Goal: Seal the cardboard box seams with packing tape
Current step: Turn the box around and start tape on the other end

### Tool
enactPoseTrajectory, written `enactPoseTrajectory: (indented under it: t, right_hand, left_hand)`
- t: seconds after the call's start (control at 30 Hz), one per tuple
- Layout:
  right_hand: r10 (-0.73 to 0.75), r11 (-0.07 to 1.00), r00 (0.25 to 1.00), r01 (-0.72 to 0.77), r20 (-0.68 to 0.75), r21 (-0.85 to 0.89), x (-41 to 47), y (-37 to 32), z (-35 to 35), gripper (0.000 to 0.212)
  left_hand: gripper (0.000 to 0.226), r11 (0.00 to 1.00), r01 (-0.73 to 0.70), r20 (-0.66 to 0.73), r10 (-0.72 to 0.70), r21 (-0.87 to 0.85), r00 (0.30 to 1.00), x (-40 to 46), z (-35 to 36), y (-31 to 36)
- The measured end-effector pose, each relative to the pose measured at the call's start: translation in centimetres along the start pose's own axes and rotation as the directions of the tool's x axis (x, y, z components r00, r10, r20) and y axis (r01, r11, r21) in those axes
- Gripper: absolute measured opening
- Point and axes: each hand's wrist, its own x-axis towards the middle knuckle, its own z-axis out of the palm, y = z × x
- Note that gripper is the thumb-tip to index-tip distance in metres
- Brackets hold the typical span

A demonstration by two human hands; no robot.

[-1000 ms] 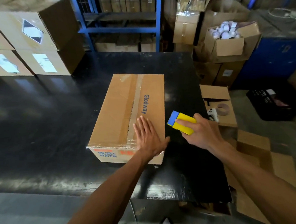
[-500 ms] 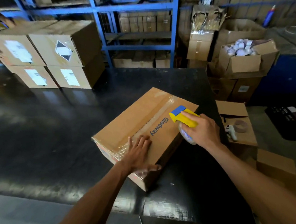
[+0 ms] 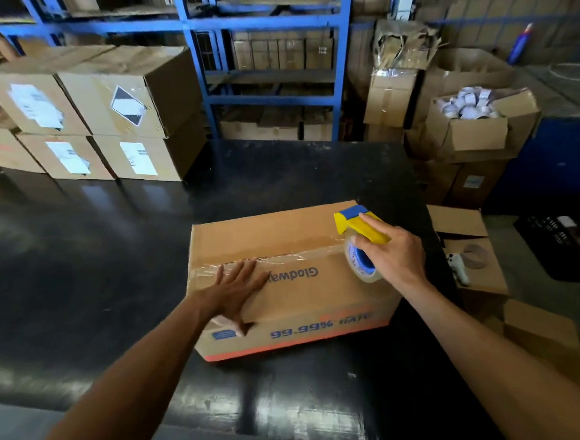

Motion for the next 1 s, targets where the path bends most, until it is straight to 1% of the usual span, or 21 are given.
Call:
enactPoseTrajectory:
  t: [0.03, 0.1, 0.17, 0.23, 0.3, 0.37, 0.47, 0.53, 0.6, 0.63, 0.7, 0.73, 0.77, 0.8, 0.83, 0.87, 0.93, 0.97, 1.0]
  right_hand:
    - [0.024, 0.999, 1.0, -0.024, -0.003, 0.023, 0.1, -0.1, 0.1, 0.049]
    - [0.076, 0.994, 0.997, -0.075, -0.011, 0.073, 0.2, -0.6, -0.1, 0.049]
    - [0.113, 0.988, 0.993, -0.111, -0.019, 0.106, 0.2, -0.9, -0.5, 0.049]
    - [0.125, 0.987, 0.992, -0.122, -0.02, 0.104, 0.0, -1.1, -1.0, 0.049]
    - [0.145, 0.983, 0.989, -0.141, -0.028, 0.115, -0.1, -0.9, -1.4, 0.049]
    - [0.168, 0.976, 0.985, -0.161, -0.041, 0.144, -0.2, -0.5, -1.8, 0.05]
    - [0.182, 0.97, 0.981, -0.168, -0.066, 0.176, -0.6, -0.4, -2.3, 0.053]
    - [0.191, 0.969, 0.978, -0.175, -0.079, 0.176, -0.8, -0.5, -2.7, 0.053]
    - [0.195, 0.968, 0.977, -0.179, -0.083, 0.177, -1.0, -0.8, -3.2, 0.052]
    - [0.201, 0.966, 0.976, -0.183, -0.085, 0.181, -1.0, -0.9, -3.4, 0.052]
    - [0.206, 0.963, 0.975, -0.186, -0.085, 0.196, -1.0, -1.3, -3.6, 0.052]
    - [0.206, 0.962, 0.975, -0.187, -0.081, 0.198, -1.0, -1.5, -3.5, 0.051]
    - [0.21, 0.961, 0.975, -0.192, -0.076, 0.2, -0.9, -1.7, -3.4, 0.051]
    - [0.215, 0.959, 0.974, -0.197, -0.071, 0.203, -0.8, -1.9, -3.3, 0.051]
    - [0.22, 0.957, 0.973, -0.203, -0.065, 0.21, -0.8, -2.1, -3.1, 0.051]
    - [0.224, 0.955, 0.973, -0.206, -0.061, 0.216, -0.7, -2.2, -3.0, 0.051]
    - [0.226, 0.953, 0.972, -0.21, -0.054, 0.221, -0.7, -2.3, -2.9, 0.05]
    - [0.224, 0.954, 0.973, -0.208, -0.056, 0.215, -0.7, -2.3, -2.9, 0.05]
    - [0.216, 0.959, 0.974, -0.199, -0.065, 0.203, -0.8, -2.2, -3.0, 0.05]
  left_hand:
    - [0.146, 1.0, 0.007, -0.005, -0.007, -0.018, 1.0, 0.7, -0.2, 0.9]
    - [0.153, 0.997, -0.018, -0.063, 0.014, -0.076, 0.998, 2.9, -0.2, 4.6]
    - [0.153, 0.992, -0.024, -0.12, 0.009, -0.127, 0.993, 5.2, -0.3, 9.0]
    - [0.141, 0.986, 0.024, -0.156, -0.051, -0.168, 0.986, 6.8, -0.6, 11.9]
    - [0.124, 0.99, 0.039, -0.189, -0.065, -0.135, 0.98, 7.6, -0.7, 12.6]
    - [0.116, 0.994, -0.003, -0.182, -0.017, -0.105, 0.983, 7.7, -0.9, 12.0]
    - [0.112, 0.995, -0.095, -0.172, 0.089, -0.025, 0.981, 7.3, -1.2, 9.7]
    - [0.113, 0.979, -0.203, -0.148, 0.204, 0.02, 0.968, 7.1, -1.1, 7.1]
    - [0.117, 0.948, -0.311, -0.126, 0.317, 0.07, 0.94, 6.8, -0.7, 4.1]
    - [0.119, 0.936, -0.338, -0.109, 0.348, 0.099, 0.931, 6.8, -0.7, 2.7]
    - [0.123, 0.929, -0.342, -0.052, 0.352, 0.143, 0.935, 6.6, -1.6, 1.2]
    - [0.123, 0.936, -0.324, -0.026, 0.331, 0.139, 0.943, 6.3, -2.4, 1.5]
    - [0.123, 0.95, -0.296, -0.005, 0.298, 0.1, 0.955, 6.1, -3.2, 2.5]
    - [0.124, 0.969, -0.246, 0.0, 0.246, 0.015, 0.969, 5.8, -4.0, 4.1]
    - [0.127, 0.978, -0.177, -0.021, 0.176, -0.108, 0.984, 5.7, -4.4, 6.4]
    - [0.132, 0.964, -0.107, -0.059, 0.096, -0.242, 0.994, 5.8, -4.6, 9.0]
    - [0.138, 0.885, 0.009, -0.108, -0.067, -0.466, 0.992, 6.7, -4.5, 14.3]
    - [0.138, 0.849, 0.06, -0.102, -0.133, -0.525, 0.986, 7.2, -4.2, 16.4]
    - [0.137, 0.84, 0.11, -0.097, -0.189, -0.531, 0.977, 7.6, -3.8, 18.0]
